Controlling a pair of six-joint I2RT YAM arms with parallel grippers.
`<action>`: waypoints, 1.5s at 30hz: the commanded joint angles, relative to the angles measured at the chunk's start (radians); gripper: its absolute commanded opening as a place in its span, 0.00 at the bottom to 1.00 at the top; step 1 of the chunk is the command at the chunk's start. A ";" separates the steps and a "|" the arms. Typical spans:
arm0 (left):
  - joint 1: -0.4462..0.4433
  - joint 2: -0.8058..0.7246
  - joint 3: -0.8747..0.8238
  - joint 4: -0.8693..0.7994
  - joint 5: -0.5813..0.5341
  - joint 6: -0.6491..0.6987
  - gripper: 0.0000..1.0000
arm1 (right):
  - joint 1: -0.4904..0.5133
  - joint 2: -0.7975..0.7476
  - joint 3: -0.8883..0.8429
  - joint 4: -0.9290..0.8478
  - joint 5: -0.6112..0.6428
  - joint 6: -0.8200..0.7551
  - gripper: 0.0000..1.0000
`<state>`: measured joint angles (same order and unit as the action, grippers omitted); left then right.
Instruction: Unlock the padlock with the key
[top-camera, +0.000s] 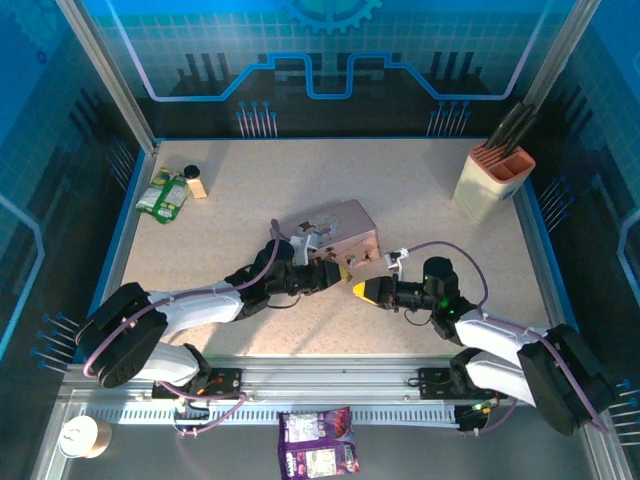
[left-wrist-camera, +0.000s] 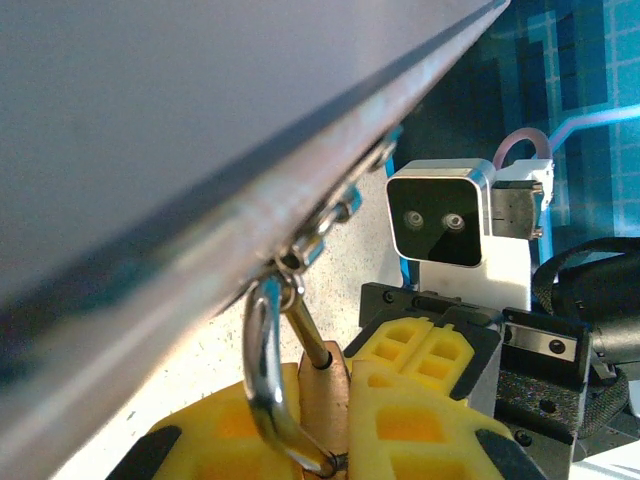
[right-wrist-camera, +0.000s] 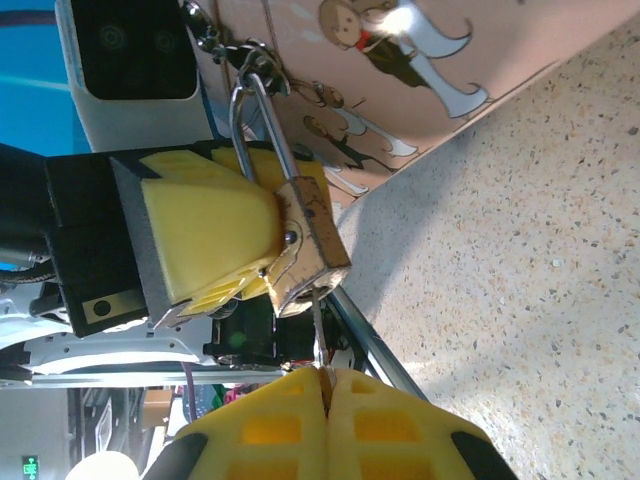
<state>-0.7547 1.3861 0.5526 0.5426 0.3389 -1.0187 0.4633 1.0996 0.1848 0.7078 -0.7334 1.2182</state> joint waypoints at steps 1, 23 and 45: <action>-0.040 0.011 0.021 0.095 0.153 0.027 0.00 | -0.014 -0.040 0.055 0.056 0.037 -0.048 0.00; -0.081 0.018 0.059 0.107 0.178 0.035 0.00 | -0.034 0.066 0.095 0.124 0.055 -0.010 0.00; -0.114 0.056 0.098 0.115 0.185 0.037 0.00 | -0.068 0.073 0.176 0.087 0.087 -0.028 0.00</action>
<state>-0.7765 1.4277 0.6071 0.5568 0.3000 -0.9951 0.3988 1.1683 0.2752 0.6502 -0.7597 1.1862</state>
